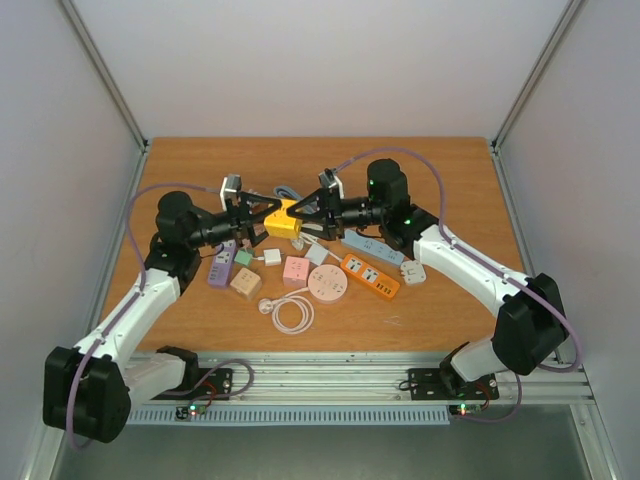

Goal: Insert the plug

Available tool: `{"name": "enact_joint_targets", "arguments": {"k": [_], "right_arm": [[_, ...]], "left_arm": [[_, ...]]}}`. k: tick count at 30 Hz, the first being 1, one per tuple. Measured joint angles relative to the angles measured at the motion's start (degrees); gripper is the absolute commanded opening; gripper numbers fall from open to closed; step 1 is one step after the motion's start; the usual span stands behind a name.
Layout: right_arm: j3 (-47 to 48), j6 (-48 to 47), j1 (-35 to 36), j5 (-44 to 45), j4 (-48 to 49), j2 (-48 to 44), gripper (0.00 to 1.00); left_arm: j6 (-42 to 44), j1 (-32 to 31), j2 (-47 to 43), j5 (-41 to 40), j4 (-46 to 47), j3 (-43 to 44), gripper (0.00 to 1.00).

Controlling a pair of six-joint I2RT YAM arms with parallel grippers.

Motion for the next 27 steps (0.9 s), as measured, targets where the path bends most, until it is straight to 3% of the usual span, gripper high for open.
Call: {"name": "enact_joint_targets", "arguments": {"k": [6,9,16,27], "right_arm": [[0.0,-0.3,0.2,0.6,-2.4,0.0,0.57],[0.0,-0.6,0.2,0.6,-2.9,0.0,0.62],[0.0,-1.1,0.4,3.7,-3.1,0.0,0.84],[-3.2,0.6,5.9,22.4,-4.1,-4.8,0.78]], "left_arm": [[3.7,-0.2,0.0,-0.1,-2.0,0.2,0.61],[3.5,-0.2,0.0,0.1,-1.7,0.2,0.55],[2.1,-0.2,0.0,-0.5,-2.1,0.2,0.52],[-4.7,-0.2,0.9,-8.7,0.1,-1.3,0.52]]}}
